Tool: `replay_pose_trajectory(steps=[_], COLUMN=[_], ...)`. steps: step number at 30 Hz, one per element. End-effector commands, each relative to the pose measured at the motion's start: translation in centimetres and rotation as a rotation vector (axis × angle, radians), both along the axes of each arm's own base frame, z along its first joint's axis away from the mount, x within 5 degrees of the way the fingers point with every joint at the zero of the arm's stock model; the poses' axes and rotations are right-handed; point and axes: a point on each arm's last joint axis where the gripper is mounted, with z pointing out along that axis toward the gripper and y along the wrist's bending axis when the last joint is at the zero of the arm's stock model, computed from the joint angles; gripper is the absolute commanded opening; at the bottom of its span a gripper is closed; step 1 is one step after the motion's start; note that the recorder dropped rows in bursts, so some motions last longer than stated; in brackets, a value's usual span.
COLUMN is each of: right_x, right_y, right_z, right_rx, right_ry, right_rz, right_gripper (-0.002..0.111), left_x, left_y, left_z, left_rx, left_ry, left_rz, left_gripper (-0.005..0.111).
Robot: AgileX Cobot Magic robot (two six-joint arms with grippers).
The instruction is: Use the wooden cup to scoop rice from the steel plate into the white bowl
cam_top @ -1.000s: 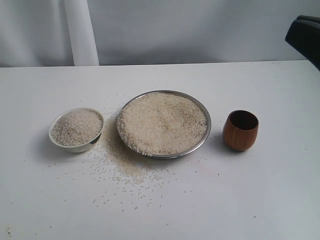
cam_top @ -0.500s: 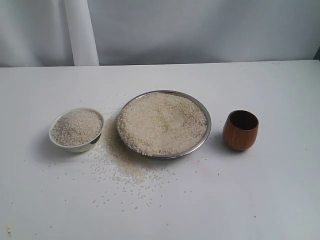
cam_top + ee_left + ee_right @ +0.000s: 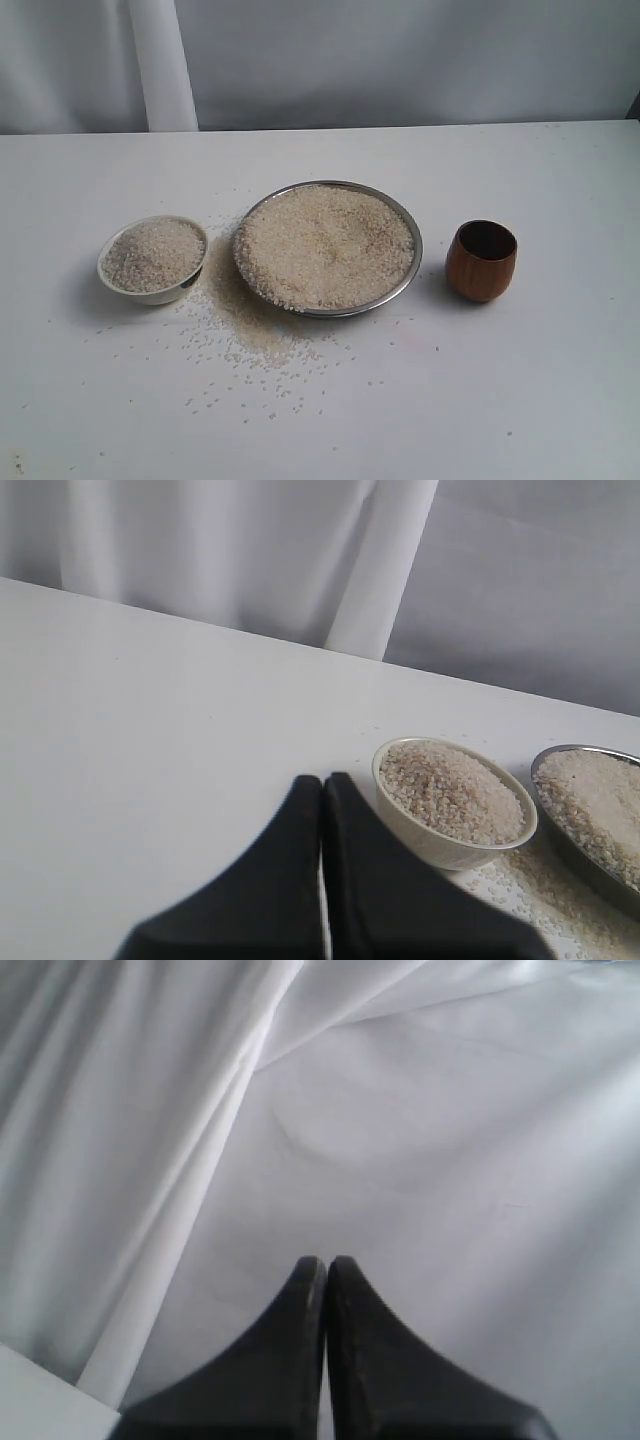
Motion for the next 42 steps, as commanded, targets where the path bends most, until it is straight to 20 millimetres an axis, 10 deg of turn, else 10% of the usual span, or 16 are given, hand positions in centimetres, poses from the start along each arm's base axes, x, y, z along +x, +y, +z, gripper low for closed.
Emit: replay_pose_trajectory(steps=[1, 29, 42], right_x=[0.4, 1.4, 1.5], right_y=[-0.8, -5.1, -3.9], right_z=[-1.0, -3.6, -4.3], right_rx=[0.075, 0.208, 0.129], right_ry=[0.029, 0.283, 0.366], right_rz=[-0.068, -0.540, -0.422], right_gripper=[0.000, 0.000, 0.000], left_x=[0.0, 0.0, 0.0], left_y=[0.0, 0.0, 0.0], left_z=[0.1, 0.1, 0.1], left_rx=[-0.005, -0.005, -0.005], left_ry=[-0.011, -0.011, -0.011], left_rz=[-0.004, -0.004, -0.004], left_gripper=[0.000, 0.000, 0.000])
